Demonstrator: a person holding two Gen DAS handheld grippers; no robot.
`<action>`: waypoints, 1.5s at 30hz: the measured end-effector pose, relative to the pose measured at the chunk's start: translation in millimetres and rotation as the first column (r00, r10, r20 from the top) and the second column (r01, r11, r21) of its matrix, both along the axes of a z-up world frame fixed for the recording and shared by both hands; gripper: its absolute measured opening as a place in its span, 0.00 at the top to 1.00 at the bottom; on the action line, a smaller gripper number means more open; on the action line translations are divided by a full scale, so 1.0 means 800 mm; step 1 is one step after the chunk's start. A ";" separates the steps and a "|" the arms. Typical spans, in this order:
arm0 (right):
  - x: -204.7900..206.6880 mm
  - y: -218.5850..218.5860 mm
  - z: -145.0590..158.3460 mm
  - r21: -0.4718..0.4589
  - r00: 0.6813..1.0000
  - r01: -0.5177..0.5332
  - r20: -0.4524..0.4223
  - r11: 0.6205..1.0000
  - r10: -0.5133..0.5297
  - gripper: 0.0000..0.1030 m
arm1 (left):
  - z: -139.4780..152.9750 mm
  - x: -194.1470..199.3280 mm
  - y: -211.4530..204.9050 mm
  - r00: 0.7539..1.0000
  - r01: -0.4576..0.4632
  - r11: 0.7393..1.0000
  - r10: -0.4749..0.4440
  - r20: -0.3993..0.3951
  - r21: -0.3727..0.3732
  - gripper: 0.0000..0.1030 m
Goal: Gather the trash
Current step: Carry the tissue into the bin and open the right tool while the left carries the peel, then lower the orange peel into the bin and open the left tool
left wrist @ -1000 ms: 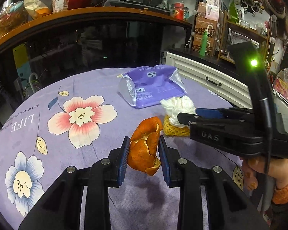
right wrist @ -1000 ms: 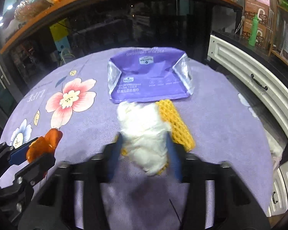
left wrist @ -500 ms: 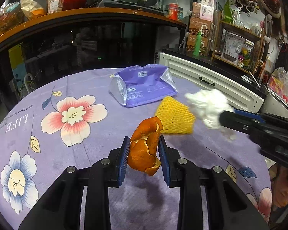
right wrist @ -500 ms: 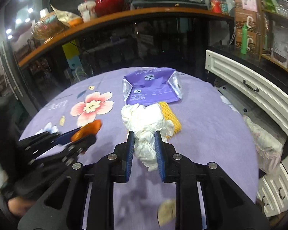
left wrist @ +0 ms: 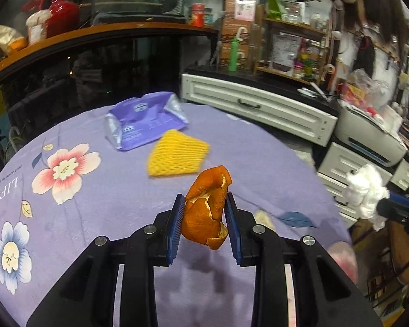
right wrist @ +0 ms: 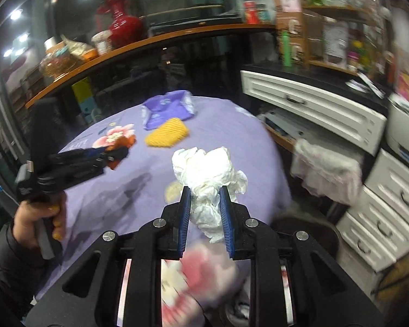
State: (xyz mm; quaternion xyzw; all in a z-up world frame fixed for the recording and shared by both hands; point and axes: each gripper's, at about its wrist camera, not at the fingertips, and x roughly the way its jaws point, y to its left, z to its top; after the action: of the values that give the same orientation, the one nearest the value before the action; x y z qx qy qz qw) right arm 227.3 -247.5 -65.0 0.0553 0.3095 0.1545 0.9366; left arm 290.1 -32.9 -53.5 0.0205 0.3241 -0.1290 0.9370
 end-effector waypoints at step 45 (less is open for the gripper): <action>-0.071 -0.148 -0.208 0.066 0.919 0.292 -0.296 0.954 -0.261 0.59 | -0.054 -0.141 -0.250 0.920 0.381 0.924 -0.379 -0.096 0.007 0.71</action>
State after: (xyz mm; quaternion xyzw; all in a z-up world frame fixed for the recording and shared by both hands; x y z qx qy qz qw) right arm 170.3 -366.0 -231.6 0.1709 0.4211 0.0278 0.8903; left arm 177.7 -233.2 -96.9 0.0890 0.3586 -0.3049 0.8778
